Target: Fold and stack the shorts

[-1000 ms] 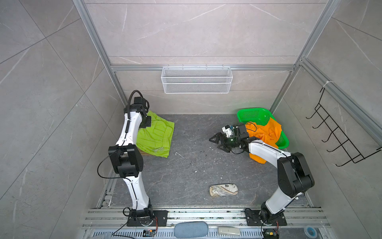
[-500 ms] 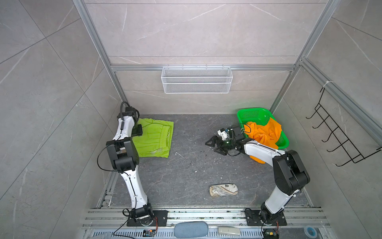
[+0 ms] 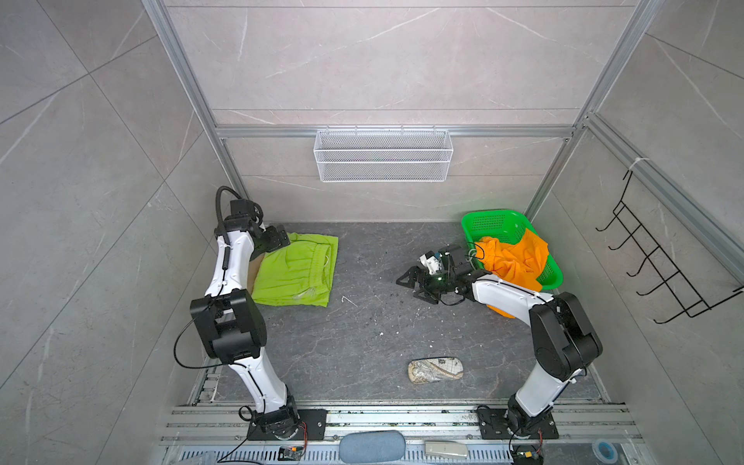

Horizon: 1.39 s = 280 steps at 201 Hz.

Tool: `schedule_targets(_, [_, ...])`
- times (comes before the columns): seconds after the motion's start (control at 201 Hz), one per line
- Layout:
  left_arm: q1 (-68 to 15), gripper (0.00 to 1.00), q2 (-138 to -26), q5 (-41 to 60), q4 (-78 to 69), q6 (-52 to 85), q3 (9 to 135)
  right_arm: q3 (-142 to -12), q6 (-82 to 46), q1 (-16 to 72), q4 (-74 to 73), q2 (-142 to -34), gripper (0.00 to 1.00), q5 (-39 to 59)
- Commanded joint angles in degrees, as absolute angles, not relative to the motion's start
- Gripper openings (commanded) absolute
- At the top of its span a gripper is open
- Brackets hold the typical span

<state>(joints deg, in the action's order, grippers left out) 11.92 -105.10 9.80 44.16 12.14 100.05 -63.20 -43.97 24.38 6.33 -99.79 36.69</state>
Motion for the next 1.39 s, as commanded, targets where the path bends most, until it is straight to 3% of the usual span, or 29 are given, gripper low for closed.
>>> schedule_targets(0.0, [12.10,1.00,-107.07,15.14,40.31,15.00,99.83,-63.55,-43.80,24.75,5.95,-100.04,0.99,36.27])
schedule_targets(0.214, [14.68,1.00,-116.93,15.31,45.17,10.46,109.91,-63.11,-42.72,24.70,5.98,-100.42,0.99,35.95])
schedule_targets(0.438, [17.34,0.97,-125.53,21.97,44.97,11.96,115.13,-64.22,-42.44,24.70,4.71,-103.53,0.99,36.75])
schedule_targets(0.707, [18.76,0.97,-128.29,14.30,45.51,10.08,117.33,-66.23,-42.50,24.70,3.42,-107.34,0.99,38.38])
schedule_targets(1.131, [19.84,0.81,-130.78,14.30,44.06,7.38,113.78,-66.57,-43.68,24.63,2.13,-108.46,0.99,39.17])
schedule_targets(1.25, [19.82,0.67,-131.04,15.15,43.52,6.90,113.21,-66.54,-43.86,24.69,2.11,-108.45,0.99,39.12])
schedule_targets(1.39, [19.86,0.33,-129.94,17.27,42.74,7.01,112.39,-66.47,-43.93,24.70,2.15,-108.08,0.99,39.07])
